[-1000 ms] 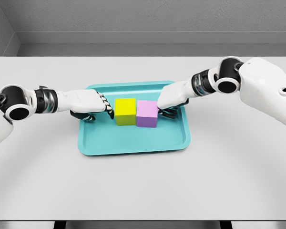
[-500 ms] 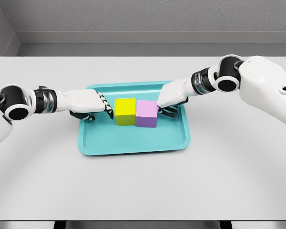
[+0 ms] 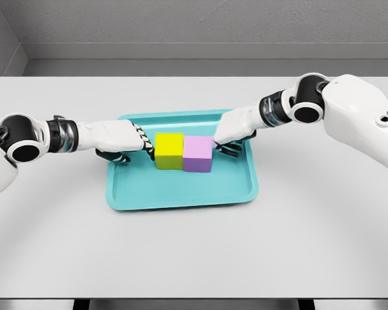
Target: Push two cubes
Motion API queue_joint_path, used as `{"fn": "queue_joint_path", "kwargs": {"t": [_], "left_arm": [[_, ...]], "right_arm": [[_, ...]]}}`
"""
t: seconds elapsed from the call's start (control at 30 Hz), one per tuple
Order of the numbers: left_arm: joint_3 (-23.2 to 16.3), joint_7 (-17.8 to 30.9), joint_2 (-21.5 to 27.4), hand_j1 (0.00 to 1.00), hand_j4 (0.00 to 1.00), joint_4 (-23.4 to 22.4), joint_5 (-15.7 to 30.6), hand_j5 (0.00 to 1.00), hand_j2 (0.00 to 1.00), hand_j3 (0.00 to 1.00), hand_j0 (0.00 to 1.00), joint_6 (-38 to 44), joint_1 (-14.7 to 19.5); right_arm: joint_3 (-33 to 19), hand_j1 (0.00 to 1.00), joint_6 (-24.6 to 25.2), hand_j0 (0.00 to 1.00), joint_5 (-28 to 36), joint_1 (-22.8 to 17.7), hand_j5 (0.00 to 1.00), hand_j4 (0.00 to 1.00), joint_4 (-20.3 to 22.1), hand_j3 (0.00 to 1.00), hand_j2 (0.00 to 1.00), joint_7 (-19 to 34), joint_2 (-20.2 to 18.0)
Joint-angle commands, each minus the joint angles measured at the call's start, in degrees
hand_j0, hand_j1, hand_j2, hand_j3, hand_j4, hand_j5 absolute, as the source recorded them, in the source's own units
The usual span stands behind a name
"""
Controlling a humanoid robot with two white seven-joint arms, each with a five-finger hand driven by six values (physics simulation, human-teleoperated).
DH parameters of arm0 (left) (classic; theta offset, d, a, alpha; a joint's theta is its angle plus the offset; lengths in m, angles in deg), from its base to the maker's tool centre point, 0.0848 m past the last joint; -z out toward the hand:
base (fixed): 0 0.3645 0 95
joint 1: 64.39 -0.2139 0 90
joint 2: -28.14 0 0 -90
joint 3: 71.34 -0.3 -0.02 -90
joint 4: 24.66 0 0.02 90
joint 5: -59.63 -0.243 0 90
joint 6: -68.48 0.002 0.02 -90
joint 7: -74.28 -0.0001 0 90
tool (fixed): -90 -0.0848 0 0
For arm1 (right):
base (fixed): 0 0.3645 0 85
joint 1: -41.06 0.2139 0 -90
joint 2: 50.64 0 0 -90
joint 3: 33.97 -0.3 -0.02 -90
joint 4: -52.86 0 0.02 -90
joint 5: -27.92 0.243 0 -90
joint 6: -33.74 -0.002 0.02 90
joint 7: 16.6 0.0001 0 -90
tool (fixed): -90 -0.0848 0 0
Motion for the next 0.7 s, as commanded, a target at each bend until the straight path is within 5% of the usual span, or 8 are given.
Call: {"fn": "queue_joint_path", "kwargs": {"t": [0.0, 0.43, 0.67], "left_arm": [[0.0, 0.0, 0.1, 0.68, 0.68, 0.3, 0.3, 0.68, 0.68, 0.68, 0.68, 0.1, 0.0], [-0.1, 0.0, 0.2, 0.67, 0.67, 1.9, -0.1, 0.67, 0.67, 0.67, 0.67, 0.1, 0.3], [0.2, 0.0, 1.5, 0.67, 0.67, 1.3, -0.2, 0.67, 0.67, 0.67, 0.67, 0.1, 0.1]], "right_arm": [[-0.2, 0.14, 0.1, 0.14, -0.6, 0.0, 0.14, 0.14, -0.8, 0.14, 0.14, 0.0, -0.2], [-4.7, 0.15, 0.1, 0.15, -1.4, 2.8, 0.15, 0.15, -0.8, 0.15, 0.15, 0.0, -0.8], [-8.3, 0.16, 0.1, 0.16, -1.4, 2.9, 0.16, 0.16, -0.8, 0.16, 0.16, 0.0, -5.4]]}}
